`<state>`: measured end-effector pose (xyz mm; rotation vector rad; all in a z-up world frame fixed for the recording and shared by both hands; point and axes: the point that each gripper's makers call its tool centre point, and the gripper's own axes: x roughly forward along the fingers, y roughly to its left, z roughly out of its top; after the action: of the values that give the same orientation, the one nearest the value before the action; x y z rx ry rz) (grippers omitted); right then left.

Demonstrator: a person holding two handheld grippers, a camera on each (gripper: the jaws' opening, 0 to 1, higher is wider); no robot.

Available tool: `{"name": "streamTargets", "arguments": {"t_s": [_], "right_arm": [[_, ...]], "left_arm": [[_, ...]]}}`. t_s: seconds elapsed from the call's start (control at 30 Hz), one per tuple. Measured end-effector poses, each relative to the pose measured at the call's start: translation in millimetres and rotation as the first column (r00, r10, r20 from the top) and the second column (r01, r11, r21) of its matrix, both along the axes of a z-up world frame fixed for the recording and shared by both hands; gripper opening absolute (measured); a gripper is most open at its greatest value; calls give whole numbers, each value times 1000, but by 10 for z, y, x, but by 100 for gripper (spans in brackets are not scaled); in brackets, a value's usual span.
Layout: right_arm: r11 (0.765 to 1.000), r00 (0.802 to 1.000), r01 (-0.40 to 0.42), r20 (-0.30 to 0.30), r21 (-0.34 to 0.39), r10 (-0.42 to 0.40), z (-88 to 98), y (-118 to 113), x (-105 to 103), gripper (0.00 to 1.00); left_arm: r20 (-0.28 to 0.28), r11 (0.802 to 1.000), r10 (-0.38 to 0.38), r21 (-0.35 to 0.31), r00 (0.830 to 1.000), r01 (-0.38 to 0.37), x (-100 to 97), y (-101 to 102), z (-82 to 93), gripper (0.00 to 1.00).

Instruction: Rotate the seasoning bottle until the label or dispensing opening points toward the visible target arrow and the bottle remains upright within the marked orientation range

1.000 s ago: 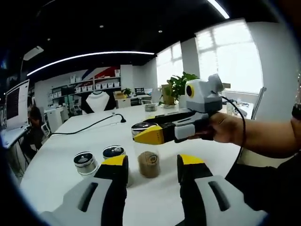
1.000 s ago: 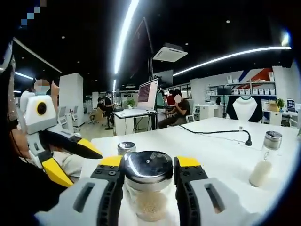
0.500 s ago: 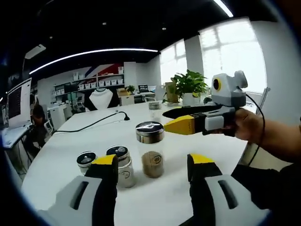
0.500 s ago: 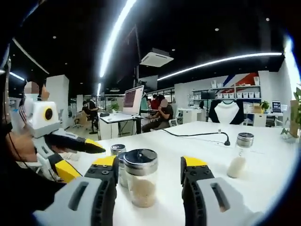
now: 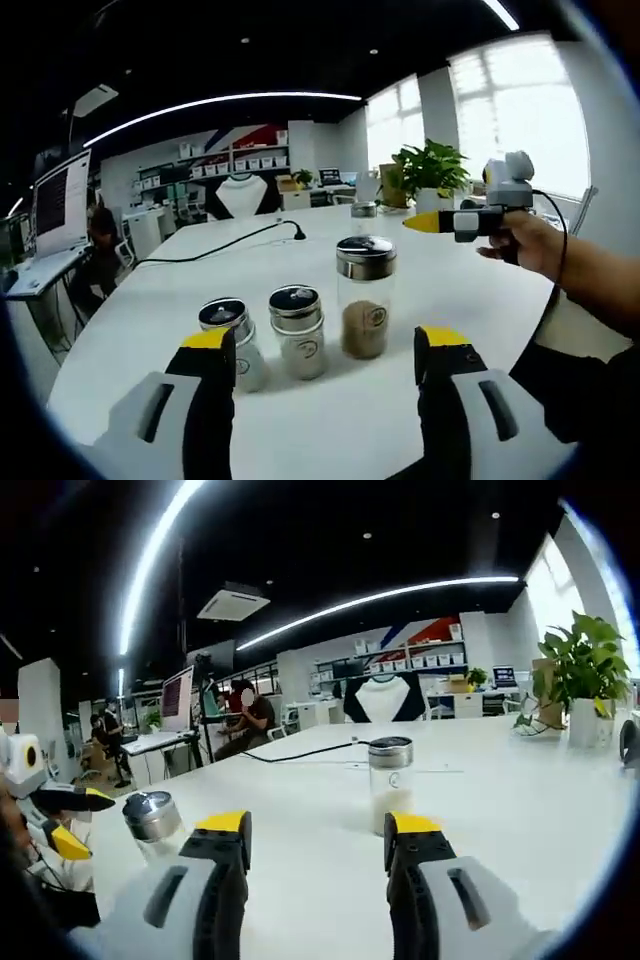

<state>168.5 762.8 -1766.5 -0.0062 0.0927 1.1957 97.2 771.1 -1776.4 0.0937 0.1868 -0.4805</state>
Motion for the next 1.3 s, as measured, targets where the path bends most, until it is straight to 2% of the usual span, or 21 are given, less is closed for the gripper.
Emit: {"name": "streamTargets", "arguments": {"t_s": [0.1,0.2,0.23,0.27,0.33,0.43,0.47,0.5,0.57,0.63,0.73,0.83,0.9,0.93,0.97,1.0,1.03,1.07,1.2,1.3], "right_arm": [[1000,1000,6,-2,-31,-6,-8,2,12,52],[999,1000,21,-6,-24,-21,42,-68,-50,52],[999,999,40,2,-12,-40,96,-144,-115,52],[996,996,90,19,4,-90,174,-297,-151,52],[994,994,110,26,7,-110,188,-348,-149,50],[977,977,215,18,-3,-215,164,-587,-72,48],[963,963,269,14,-22,-269,120,-711,-9,48],[935,935,354,-5,-36,-354,53,-924,118,48],[906,905,422,-47,-31,-423,9,-1116,246,48],[849,846,528,-73,-25,-528,5,-1400,496,49],[835,831,549,-92,-12,-548,20,-1472,740,49],[816,811,577,-96,-30,-577,-76,-1478,962,49],[777,774,628,-80,-28,-628,-41,-1607,1287,49],[769,765,639,-82,-22,-639,-16,-1629,1441,48],[751,749,659,-67,-30,-660,9,-1636,1719,48],[748,746,662,-62,-33,-663,9,-1628,1800,47],[740,737,671,-65,-45,-672,-59,-1596,1988,47],[737,732,674,-92,-45,-675,-118,-1585,2077,46],[736,733,676,-80,-37,-676,-96,-1461,2221,40],[733,733,677,-21,-72,-679,-87,-1437,2252,39]], "left_arm": [[6,1000,-9,2,1000,9,7,-49,33,75],[-28,1000,13,-9,1000,-14,9,-19,-4,75],[-45,1000,20,-10,999,-21,9,-12,-35,75],[-34,1000,18,2,999,-18,16,-32,1,75],[-29,1000,18,4,999,-18,23,-34,16,75],[-15,999,33,12,999,-33,64,-1,51,75],[-9,999,50,17,999,-50,84,35,63,75],[-5,997,70,20,998,-70,109,90,65,75],[-7,996,88,19,996,-87,116,145,47,75],[-32,992,123,25,992,-122,116,264,-40,75],[-57,990,139,24,989,-138,123,344,-110,75],[-84,988,156,26,984,-154,154,435,-206,75],[-106,984,176,25,979,-174,196,484,-295,75],[-115,983,184,26,976,-182,208,517,-322,75],[-124,980,197,32,973,-194,228,562,-340,74],[-128,978,211,36,969,-208,246,603,-352,74],[-139,976,216,40,966,-213,249,624,-389,74],[-146,976,220,45,965,-215,242,638,-414,74],[-157,973,231,53,960,-225,233,690,-448,74],[-155,971,238,55,959,-232,214,732,-431,74]]}}
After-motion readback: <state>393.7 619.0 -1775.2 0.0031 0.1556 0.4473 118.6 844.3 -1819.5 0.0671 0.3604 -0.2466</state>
